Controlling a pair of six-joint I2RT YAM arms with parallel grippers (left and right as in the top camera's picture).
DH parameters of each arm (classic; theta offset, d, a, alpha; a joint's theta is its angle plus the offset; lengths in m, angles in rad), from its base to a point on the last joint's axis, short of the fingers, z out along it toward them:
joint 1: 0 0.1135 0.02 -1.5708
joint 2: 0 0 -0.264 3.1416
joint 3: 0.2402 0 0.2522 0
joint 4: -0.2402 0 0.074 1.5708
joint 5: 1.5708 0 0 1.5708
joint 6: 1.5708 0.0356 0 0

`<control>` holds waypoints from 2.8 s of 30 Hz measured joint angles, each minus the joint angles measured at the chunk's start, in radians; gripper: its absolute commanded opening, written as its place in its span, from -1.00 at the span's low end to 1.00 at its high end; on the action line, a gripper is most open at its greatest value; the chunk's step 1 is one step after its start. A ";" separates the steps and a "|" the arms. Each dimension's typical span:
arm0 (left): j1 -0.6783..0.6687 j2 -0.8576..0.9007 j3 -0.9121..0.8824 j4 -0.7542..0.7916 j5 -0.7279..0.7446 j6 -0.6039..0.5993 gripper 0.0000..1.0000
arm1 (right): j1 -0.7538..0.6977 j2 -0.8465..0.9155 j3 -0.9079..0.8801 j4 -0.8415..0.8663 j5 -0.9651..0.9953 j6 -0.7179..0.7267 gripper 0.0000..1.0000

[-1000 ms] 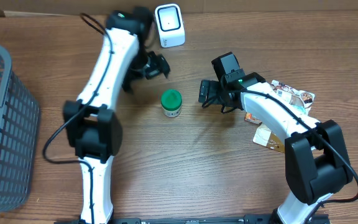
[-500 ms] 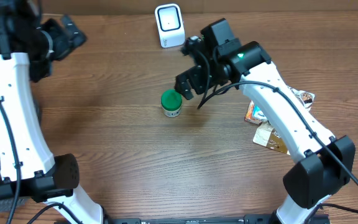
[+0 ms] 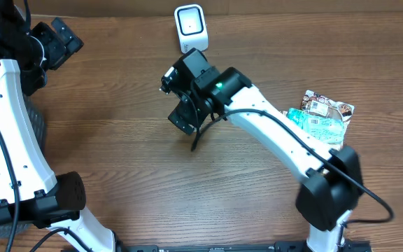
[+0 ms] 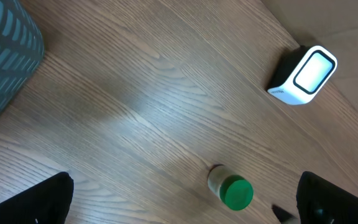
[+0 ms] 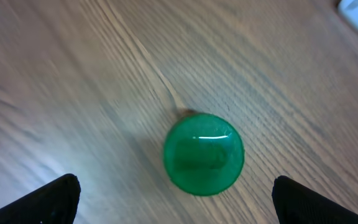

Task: Scan the item barcode
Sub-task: 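Lower the right gripper over the jar and grasp its green lid, then lift the jar up and toward the white scanner with the right gripper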

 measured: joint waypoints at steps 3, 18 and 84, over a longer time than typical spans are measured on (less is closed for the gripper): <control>0.000 0.000 0.000 0.000 0.000 0.006 0.99 | -0.002 0.061 0.000 0.011 0.013 -0.013 0.99; 0.000 0.000 0.000 0.000 0.000 0.016 0.99 | -0.002 0.138 0.000 0.079 0.026 -0.028 1.00; 0.000 0.000 0.000 0.000 0.000 0.016 0.99 | -0.089 0.183 -0.040 0.130 -0.029 -0.018 0.11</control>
